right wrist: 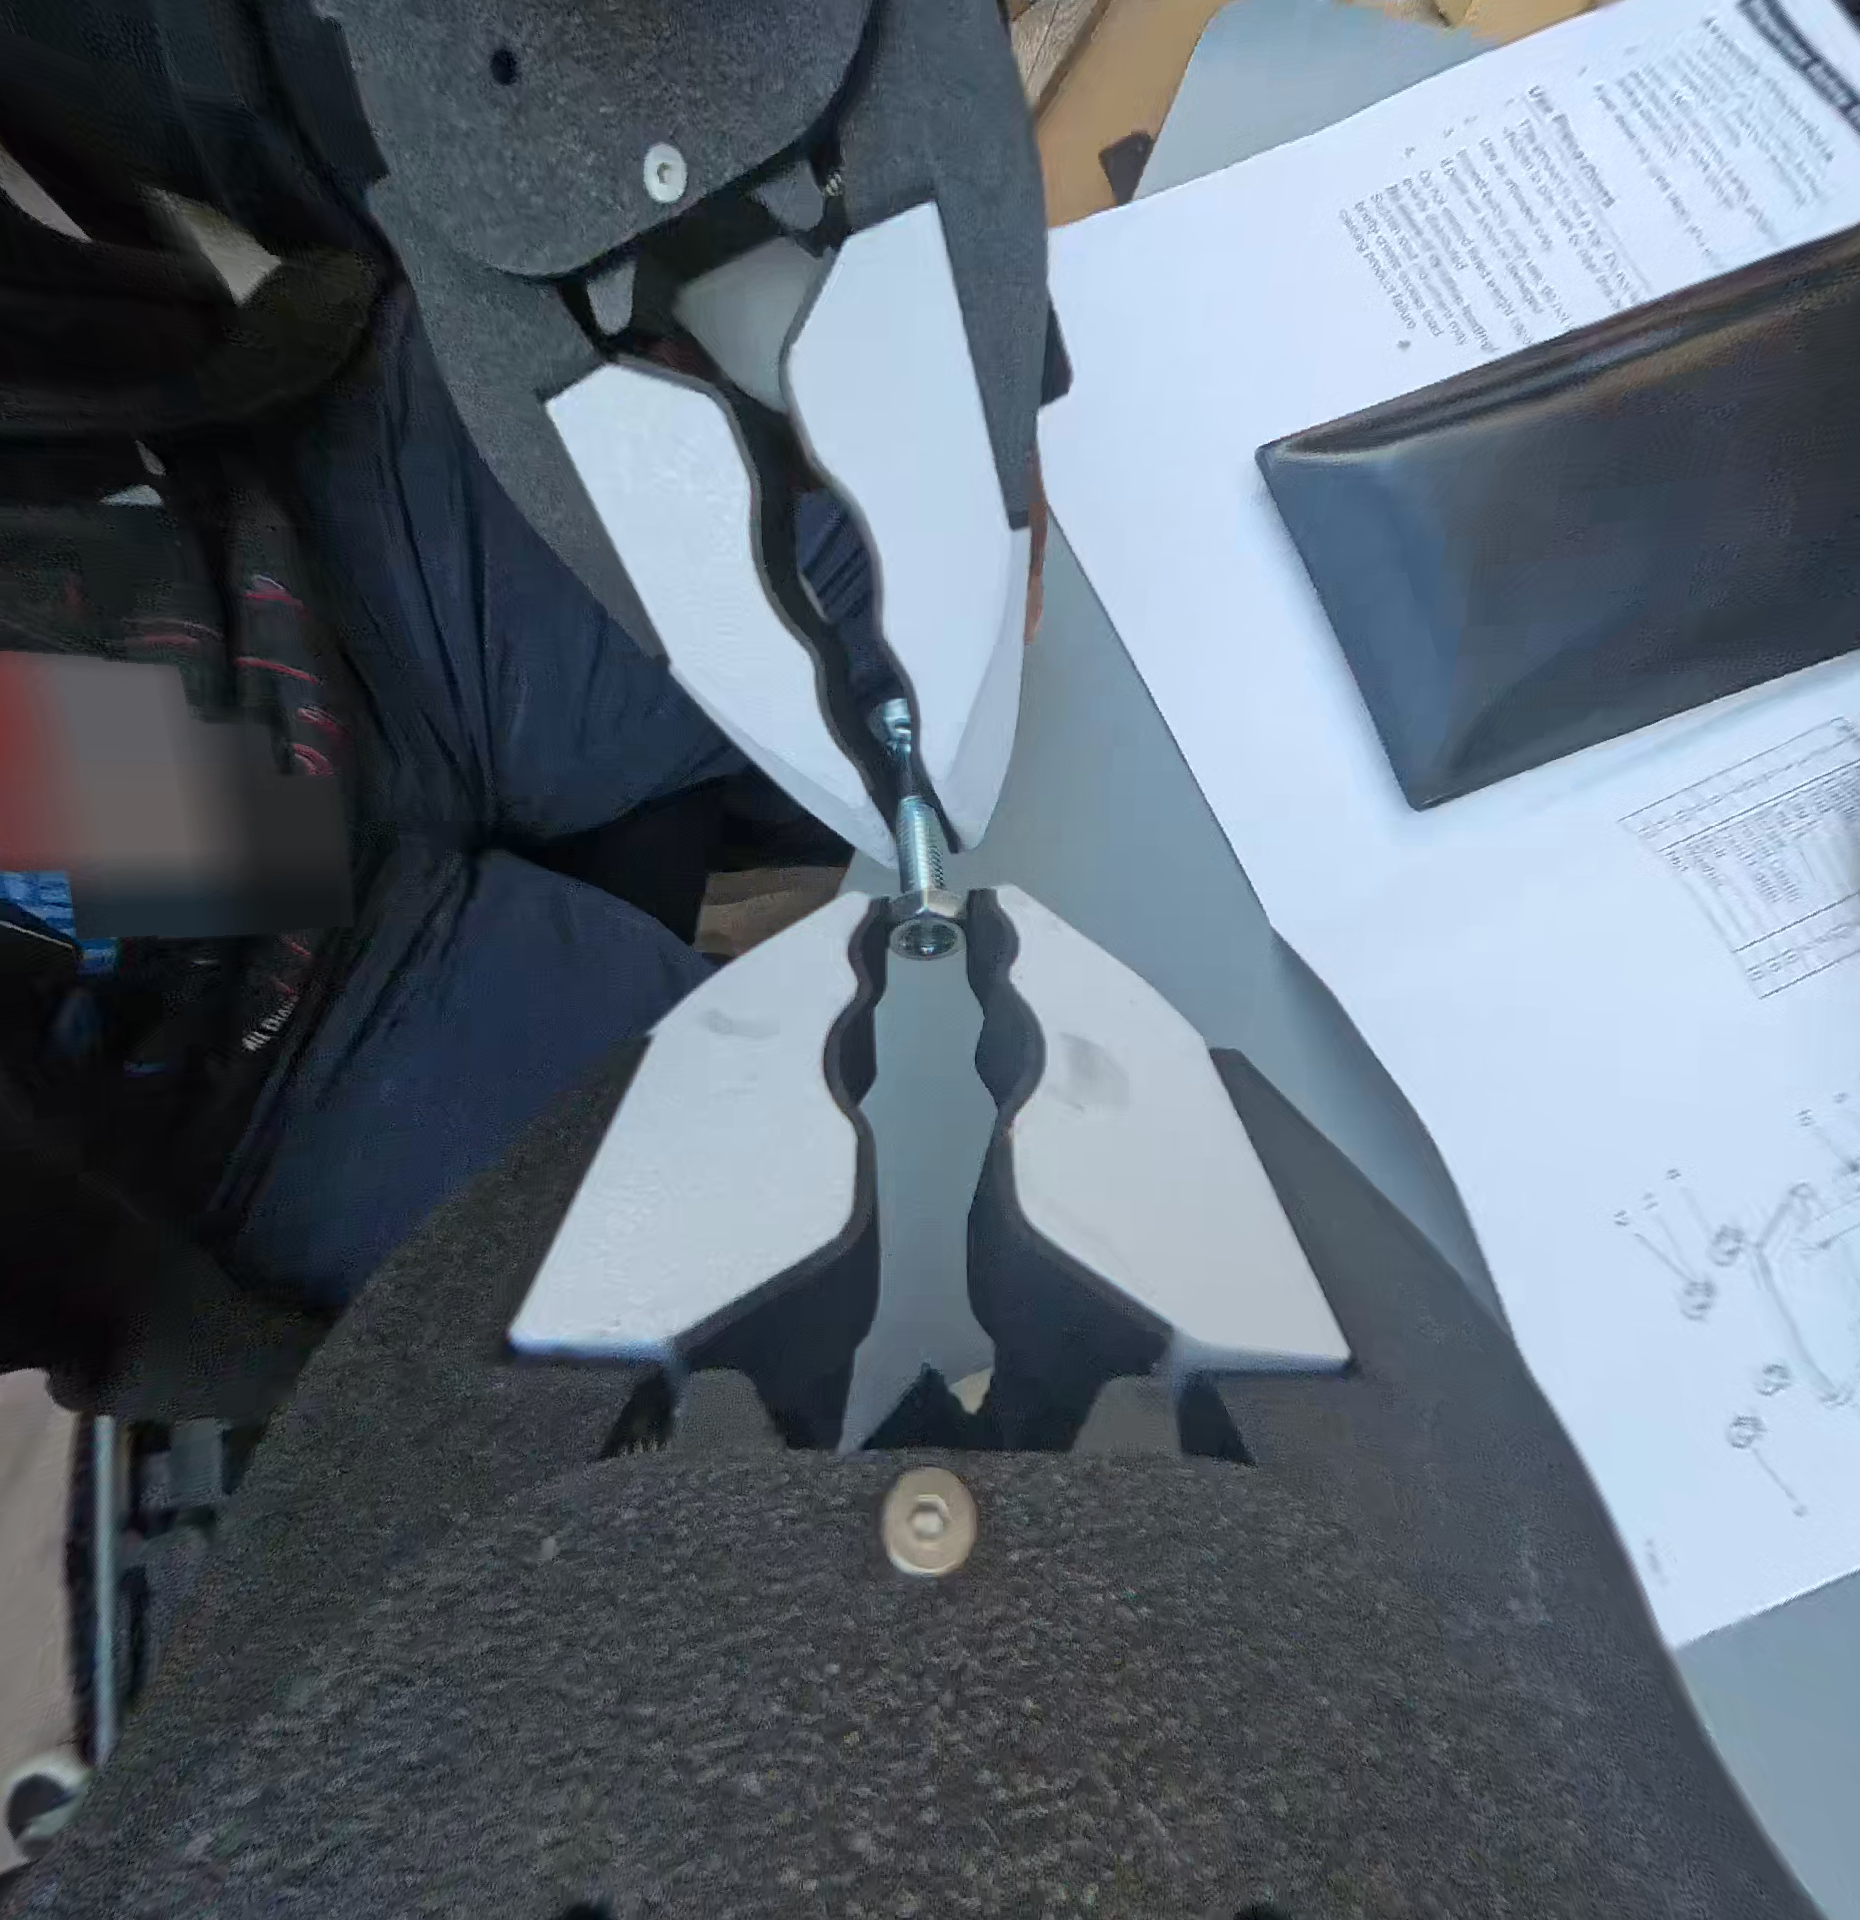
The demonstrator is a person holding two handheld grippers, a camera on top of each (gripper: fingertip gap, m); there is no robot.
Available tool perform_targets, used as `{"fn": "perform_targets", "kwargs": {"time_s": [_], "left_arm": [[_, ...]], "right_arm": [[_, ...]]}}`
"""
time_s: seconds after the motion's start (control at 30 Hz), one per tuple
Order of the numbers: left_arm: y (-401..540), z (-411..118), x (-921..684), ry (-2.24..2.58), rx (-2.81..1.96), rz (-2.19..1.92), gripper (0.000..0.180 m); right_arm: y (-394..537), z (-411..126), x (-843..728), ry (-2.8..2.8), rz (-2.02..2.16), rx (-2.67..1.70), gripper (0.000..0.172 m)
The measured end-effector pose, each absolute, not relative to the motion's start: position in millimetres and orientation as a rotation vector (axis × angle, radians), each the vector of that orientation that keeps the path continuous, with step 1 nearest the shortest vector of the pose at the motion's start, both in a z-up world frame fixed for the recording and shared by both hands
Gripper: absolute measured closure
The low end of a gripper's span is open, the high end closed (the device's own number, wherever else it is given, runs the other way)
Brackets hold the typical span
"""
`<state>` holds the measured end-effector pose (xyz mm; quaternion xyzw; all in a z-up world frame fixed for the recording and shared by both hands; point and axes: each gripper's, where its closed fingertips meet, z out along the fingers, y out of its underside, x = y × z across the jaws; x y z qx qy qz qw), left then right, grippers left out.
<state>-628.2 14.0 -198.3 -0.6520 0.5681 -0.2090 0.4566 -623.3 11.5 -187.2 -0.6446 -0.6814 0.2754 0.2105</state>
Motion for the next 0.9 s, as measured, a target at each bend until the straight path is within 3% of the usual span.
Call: {"fn": "perform_targets", "kwargs": {"time_s": [0.2, 0.27, 0.33, 0.5, 0.77, 0.9], "left_arm": [[16.5, -202.1, -632.8, 1.202, -1.814, -0.890, 0.174], [19.7, -203.4, -636.9, 1.189, -1.823, -0.881, 0.174], [21.7, -205.6, -637.9, 1.195, -1.829, -0.852, 0.174], [28.2, -220.5, -637.1, 1.179, -1.886, -0.771, 0.174], [30.9, -234.2, -635.9, 1.177, -1.936, -0.682, 0.174], [35.8, -249.7, -640.3, 1.160, -2.020, -0.609, 0.174]], "right_arm": [[37.8, -185.4, -622.8, -2.059, -0.110, -1.006, 0.156], [36.6, -188.3, -620.7, -2.041, -0.079, -1.086, 0.146], [38.9, -190.0, -615.5, -2.013, -0.024, -1.200, 0.168], [62.3, -209.4, -597.9, -2.011, -0.117, -1.382, 0.172], [67.1, -208.6, -553.7, -1.771, -0.128, -1.719, 0.145], [49.0, -219.3, -550.1, -1.677, -0.017, -1.815, 0.142]]}}
